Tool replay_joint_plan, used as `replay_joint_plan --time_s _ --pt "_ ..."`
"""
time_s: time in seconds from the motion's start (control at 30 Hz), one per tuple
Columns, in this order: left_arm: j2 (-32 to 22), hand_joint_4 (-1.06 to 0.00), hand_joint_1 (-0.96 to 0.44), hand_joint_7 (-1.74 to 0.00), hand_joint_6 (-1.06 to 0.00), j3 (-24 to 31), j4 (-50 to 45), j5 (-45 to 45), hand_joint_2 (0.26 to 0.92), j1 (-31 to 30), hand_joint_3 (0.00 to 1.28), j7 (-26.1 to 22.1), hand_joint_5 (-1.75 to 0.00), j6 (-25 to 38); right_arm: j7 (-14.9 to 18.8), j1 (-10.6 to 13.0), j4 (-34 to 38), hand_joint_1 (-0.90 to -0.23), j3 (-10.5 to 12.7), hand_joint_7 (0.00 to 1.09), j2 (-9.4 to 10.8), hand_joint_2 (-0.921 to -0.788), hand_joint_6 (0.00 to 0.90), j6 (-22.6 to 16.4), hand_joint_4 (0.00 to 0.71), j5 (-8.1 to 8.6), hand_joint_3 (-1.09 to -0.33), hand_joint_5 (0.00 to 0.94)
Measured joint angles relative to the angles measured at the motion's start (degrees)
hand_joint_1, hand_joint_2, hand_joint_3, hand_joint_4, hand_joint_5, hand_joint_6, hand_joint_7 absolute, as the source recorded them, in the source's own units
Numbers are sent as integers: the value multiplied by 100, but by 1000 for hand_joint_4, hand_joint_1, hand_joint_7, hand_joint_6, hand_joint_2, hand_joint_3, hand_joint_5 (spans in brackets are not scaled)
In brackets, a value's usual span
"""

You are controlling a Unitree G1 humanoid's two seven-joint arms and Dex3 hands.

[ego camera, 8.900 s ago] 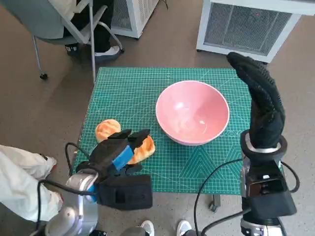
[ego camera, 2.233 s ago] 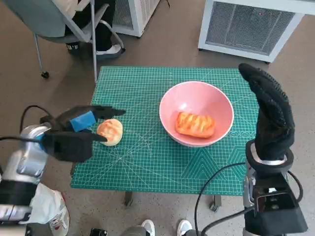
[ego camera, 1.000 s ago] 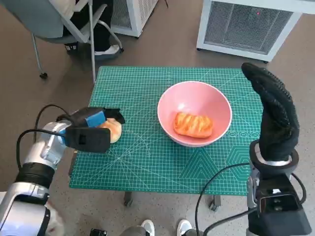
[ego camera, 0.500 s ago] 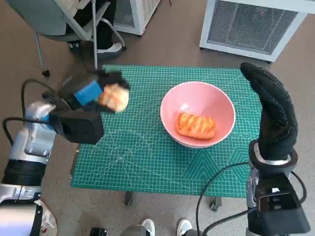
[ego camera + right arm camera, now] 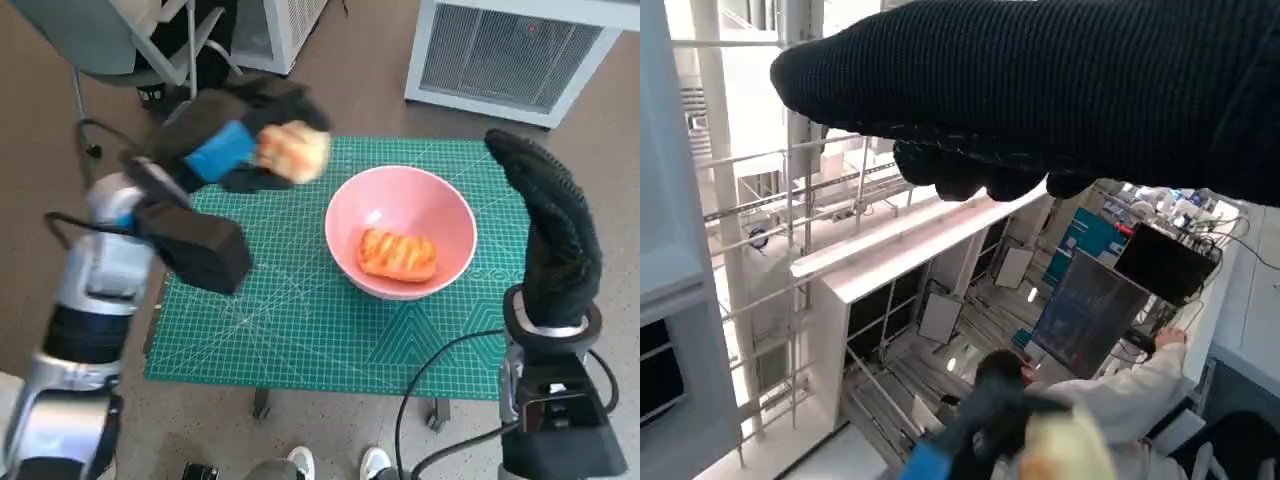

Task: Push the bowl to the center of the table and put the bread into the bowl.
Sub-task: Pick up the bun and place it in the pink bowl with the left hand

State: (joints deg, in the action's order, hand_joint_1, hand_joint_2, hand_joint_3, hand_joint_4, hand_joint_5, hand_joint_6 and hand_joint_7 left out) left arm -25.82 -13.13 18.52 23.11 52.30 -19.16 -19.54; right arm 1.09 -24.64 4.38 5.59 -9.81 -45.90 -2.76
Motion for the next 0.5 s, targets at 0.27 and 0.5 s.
replay_joint_plan --time_s 0.27,0.5 --pt "645 -639 2 -1273 -586 -449 988 5 921 444 107 -2 -1152 -593 -17 9 -9 -368 -3 755 47 -921 117 -22 430 -84 -532 0" --pt "1170 -600 1 -1276 -580 -878 2284 393 921 798 127 414 -1193 -1262 -23 68 -46 -383 14 757 70 -921 114 -24 428 -84 -525 0"
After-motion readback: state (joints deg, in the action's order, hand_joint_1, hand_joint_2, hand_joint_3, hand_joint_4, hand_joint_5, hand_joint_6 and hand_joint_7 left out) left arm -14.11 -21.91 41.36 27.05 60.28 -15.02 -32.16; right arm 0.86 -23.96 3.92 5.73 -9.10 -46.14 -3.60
